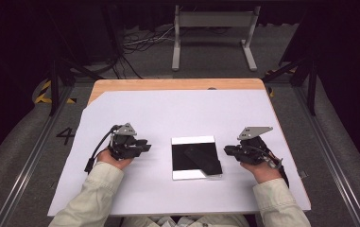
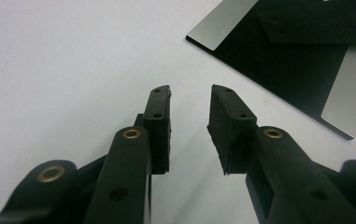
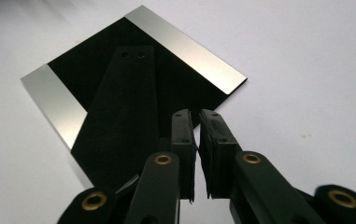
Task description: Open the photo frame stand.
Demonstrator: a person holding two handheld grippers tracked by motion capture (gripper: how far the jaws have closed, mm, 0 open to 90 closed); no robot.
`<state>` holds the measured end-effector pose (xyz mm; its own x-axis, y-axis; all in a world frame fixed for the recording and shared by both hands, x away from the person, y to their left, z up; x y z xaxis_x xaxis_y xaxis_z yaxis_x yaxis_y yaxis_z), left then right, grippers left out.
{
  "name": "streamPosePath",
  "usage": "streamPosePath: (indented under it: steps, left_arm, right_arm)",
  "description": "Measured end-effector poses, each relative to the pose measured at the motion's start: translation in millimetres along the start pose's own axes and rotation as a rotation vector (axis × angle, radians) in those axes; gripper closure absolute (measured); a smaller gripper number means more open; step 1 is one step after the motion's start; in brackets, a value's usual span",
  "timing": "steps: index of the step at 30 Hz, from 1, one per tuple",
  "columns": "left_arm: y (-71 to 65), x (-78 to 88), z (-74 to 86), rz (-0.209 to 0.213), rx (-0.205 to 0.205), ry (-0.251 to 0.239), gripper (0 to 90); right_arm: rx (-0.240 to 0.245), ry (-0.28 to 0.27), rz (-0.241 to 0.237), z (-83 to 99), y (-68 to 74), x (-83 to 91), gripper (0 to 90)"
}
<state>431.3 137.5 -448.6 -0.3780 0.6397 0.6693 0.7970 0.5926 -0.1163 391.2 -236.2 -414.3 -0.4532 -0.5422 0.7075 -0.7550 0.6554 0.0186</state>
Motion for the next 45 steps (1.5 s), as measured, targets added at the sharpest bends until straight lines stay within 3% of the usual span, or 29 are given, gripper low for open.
streamPosePath:
  steps: [7, 13, 31, 45]
  left_arm:
    - [1.3, 0.5, -0.3, 0.002, 0.014, -0.01, 69.1]
    - [0.3, 0.0, -0.9, 0.004, 0.002, -0.008, 69.0]
    - [-1.2, -2.0, -0.8, -0.001, 0.002, -0.004, 69.5]
    - [-1.7, -5.0, -0.5, 0.008, 0.002, 0.004, 69.0]
  right_arm:
    - [0.042, 0.022, -0.007, -3.8, 15.7, 7.7, 83.7]
    - [0.06, 0.054, -0.027, -1.2, 27.2, 9.8, 83.6]
    - [0.067, 0.153, -0.05, 22.8, 38.7, 4.1, 83.7]
    - [0.084, 0.24, -0.063, 31.2, 44.8, -3.7, 83.6]
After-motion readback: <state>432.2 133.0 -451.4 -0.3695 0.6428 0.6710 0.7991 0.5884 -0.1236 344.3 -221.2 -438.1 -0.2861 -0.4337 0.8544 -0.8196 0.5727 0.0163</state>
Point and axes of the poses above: each handheld gripper's, and its own axes: x roughly backward along the jaws, z roughly out of its underside, y roughly to its left, the point moved 4 cm from there along -x, roughly forward along the jaws, and after that the axes turned 1 degree about -z, right-handed, at the moved point
